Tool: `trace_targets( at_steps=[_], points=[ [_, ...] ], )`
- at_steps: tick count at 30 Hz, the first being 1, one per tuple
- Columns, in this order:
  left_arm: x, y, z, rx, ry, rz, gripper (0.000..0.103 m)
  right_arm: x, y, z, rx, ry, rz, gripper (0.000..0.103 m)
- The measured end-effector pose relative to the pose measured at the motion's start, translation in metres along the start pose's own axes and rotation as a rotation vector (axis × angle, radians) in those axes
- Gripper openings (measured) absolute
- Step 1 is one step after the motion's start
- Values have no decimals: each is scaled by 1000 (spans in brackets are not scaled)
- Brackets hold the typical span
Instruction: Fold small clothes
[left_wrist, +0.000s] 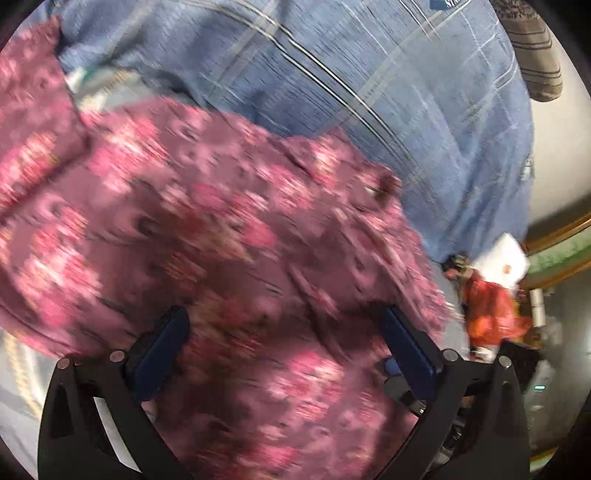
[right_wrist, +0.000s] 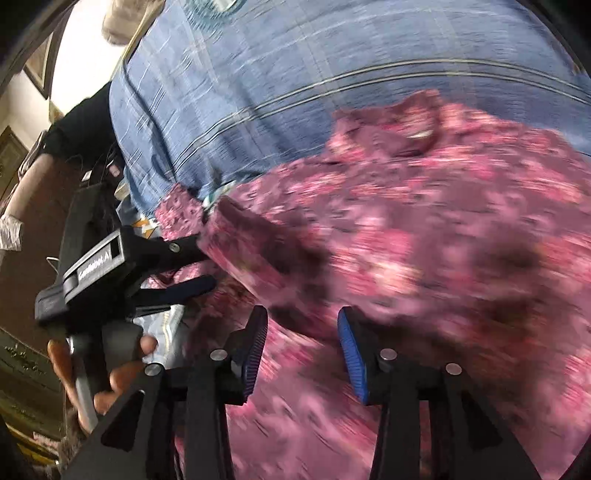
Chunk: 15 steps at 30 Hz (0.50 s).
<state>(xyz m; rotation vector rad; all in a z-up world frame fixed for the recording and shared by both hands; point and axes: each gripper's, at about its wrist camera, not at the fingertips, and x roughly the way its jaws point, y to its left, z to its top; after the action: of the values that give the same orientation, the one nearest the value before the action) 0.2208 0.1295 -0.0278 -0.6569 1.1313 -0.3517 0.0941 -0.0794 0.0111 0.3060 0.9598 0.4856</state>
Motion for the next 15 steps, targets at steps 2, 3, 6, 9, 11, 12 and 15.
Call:
trace_targets(
  at_steps=[2, 3, 6, 9, 11, 12, 15],
  points=[
    [-2, -8, -1, 1, 4, -53, 103, -18, -18, -2, 34, -8, -3, 50],
    [-4, -15, -2, 7, 11, -61, 103, -28, -31, -5, 66, -11, -6, 51],
    [-1, -30, -4, 34, 13, -26, 103, -49, -65, -14, 174, -24, 3, 51],
    [16, -34, -8, 83, 25, 117, 103, -66, -92, -22, 244, -56, 2, 51],
    [23, -27, -9, 71, 10, 130, 91, -75, -108, -26, 288, -85, 4, 51],
    [20, -26, -9, 82, -37, 157, 72, -78, -114, -26, 308, -99, 0, 51],
    [12, -23, 0, 85, -92, 128, 5, -93, -142, -21, 397, -166, -9, 51]
  ],
)
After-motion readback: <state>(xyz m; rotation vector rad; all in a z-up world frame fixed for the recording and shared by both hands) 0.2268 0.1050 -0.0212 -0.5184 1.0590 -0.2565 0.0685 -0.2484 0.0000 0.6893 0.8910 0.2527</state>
